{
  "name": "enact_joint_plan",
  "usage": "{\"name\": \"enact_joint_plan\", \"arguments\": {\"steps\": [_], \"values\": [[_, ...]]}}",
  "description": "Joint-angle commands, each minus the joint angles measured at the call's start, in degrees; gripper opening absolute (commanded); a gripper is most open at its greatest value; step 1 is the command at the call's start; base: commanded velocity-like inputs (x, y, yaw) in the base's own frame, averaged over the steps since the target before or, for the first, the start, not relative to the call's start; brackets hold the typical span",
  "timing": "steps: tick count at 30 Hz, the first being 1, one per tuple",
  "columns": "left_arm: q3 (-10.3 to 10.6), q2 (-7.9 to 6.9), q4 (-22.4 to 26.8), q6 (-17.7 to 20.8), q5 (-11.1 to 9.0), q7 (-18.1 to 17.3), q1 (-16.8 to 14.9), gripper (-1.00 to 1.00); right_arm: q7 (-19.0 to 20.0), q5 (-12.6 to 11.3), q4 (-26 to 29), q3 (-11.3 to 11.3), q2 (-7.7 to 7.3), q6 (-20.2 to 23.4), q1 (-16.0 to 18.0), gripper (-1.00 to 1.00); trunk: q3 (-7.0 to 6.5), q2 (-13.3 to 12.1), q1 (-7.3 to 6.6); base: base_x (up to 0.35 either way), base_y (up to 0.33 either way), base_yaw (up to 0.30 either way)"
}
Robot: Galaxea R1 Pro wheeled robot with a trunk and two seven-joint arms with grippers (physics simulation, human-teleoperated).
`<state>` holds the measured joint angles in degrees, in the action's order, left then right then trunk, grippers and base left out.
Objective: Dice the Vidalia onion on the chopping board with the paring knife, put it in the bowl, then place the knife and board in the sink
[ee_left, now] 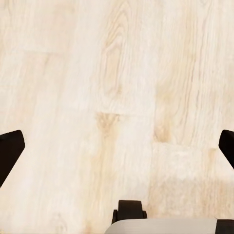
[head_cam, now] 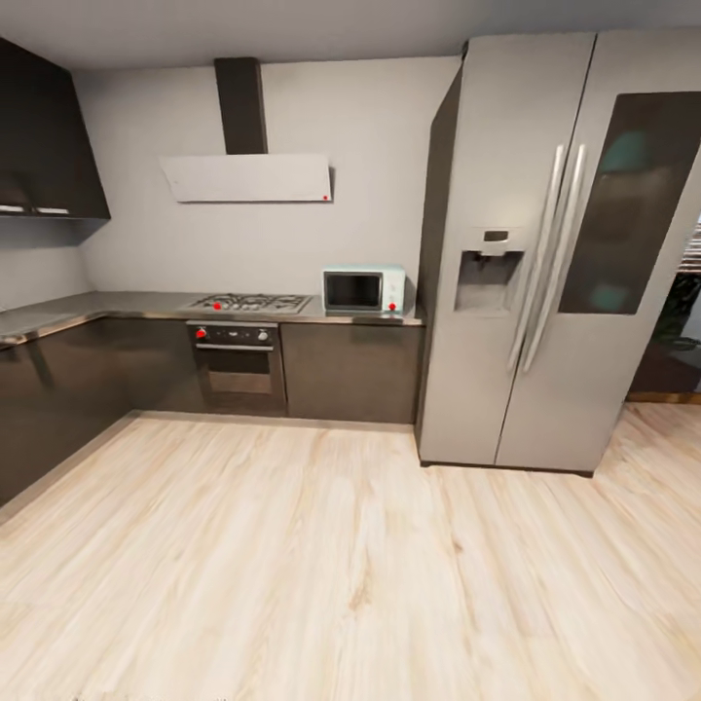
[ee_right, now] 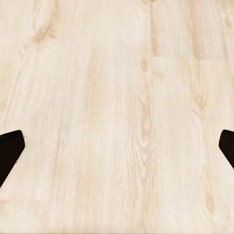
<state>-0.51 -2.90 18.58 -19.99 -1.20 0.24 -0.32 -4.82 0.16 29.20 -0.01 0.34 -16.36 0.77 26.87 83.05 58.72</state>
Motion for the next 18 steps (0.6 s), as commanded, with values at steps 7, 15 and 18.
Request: {"name": "enact_joint_plan", "arguments": {"steps": [7,15,18], "values": [[0.0,0.0,0.0,-0.2,-0.1,0.0,0.0,1.0,-0.2,0.0,0.0,0.0,0.01,-0.2,0.0,1.0,0.05,0.0,0.01,0.094,0.0,0.261],[0.0,0.0,0.0,-0.1,-0.1,0.0,0.0,1.0,-0.2,0.0,0.0,0.0,0.01,-0.2,0.0,1.0,0.05,0.0,0.01,0.095,0.0,0.262],[0.0,0.0,0.0,-0.2,-0.1,0.0,0.0,1.0,-0.2,0.0,0.0,0.0,0.01,-0.2,0.0,1.0,0.05,0.0,0.01,0.097,0.0,0.261]]}}
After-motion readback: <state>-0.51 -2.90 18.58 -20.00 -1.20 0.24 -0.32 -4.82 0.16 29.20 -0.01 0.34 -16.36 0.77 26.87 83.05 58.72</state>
